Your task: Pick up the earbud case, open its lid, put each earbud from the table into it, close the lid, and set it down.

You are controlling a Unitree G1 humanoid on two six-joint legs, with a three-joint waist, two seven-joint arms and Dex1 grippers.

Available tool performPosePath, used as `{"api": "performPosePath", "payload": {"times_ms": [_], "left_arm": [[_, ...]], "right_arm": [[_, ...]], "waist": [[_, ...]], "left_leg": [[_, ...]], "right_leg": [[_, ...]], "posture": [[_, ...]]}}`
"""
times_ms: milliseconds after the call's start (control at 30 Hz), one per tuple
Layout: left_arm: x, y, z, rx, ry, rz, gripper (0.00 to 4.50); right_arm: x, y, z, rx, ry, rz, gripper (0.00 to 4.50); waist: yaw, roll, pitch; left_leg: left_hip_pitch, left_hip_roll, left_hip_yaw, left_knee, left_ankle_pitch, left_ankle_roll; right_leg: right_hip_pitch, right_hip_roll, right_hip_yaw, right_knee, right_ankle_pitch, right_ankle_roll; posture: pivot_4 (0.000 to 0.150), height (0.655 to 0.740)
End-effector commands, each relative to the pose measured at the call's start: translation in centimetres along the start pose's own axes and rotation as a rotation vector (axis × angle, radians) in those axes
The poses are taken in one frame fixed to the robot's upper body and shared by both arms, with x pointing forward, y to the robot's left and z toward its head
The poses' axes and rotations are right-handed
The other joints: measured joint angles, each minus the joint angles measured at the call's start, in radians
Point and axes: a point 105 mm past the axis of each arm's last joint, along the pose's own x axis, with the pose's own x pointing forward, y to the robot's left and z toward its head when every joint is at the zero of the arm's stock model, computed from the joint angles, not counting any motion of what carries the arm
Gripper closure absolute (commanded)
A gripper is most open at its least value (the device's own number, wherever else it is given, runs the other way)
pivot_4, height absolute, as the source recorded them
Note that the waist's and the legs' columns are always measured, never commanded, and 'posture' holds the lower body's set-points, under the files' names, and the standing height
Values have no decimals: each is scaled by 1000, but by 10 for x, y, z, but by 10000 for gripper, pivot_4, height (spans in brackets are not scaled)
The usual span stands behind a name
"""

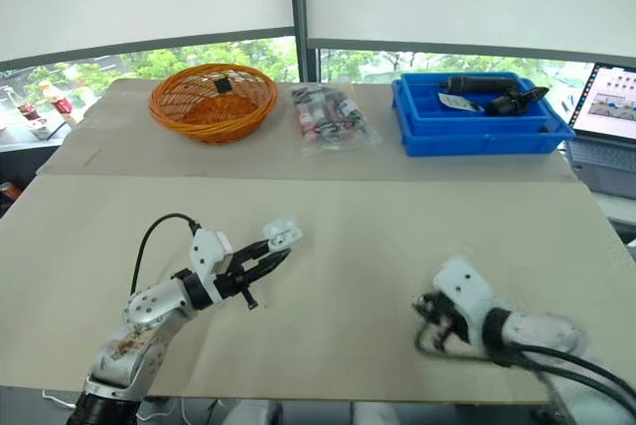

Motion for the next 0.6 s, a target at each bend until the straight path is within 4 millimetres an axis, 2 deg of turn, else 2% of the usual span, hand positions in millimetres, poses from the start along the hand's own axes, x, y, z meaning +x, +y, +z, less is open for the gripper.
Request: {"api": "performPosePath", "payload": {"times_ms": [33,200,600], "left_arm": [[-4,-5,14,11,-38,-5,39288],[-8,-13,14,-6,-25,-13,39288],[-13,-13,17,-5,-9,-10,39288]], "right_arm": [[-15,11,0,-216,5,184,41930],[-18,21,-14,-384,44,330,41930],[-2,24,-11,-494,33,404,41930]], "waist": [[0,-2,1],[2,-3,1],[4,-3,1]], "left_leg": [[0,0,0,0,0,0],[0,0,0,0,0,0],[1,0,0,0,0,0]], "right_leg": [[0,0,0,0,0,0],[1,0,0,0,0,0],[1,-1,1,1,0,0]], "posture": [[1500,7329],[1500,7329],[1500,7329]]}}
